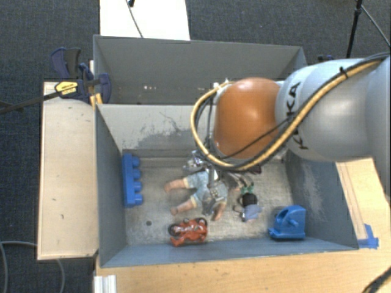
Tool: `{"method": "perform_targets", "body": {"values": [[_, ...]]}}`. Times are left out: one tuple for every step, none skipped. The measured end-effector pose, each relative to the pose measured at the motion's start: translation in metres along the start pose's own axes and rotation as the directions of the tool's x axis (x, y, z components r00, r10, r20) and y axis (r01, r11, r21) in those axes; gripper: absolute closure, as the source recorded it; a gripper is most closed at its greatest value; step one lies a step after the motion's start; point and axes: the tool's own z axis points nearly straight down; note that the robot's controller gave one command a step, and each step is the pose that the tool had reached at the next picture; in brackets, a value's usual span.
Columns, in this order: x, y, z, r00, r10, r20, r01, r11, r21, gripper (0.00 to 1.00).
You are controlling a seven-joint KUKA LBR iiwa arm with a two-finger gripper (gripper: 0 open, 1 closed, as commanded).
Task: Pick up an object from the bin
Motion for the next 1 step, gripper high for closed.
{"method": "perform_targets", "body": {"values": [[-0.0124, -0.0311, 0.0498, 1.000, 0.000, 0.000, 0.000, 1.000, -0.002, 0.00]]}}
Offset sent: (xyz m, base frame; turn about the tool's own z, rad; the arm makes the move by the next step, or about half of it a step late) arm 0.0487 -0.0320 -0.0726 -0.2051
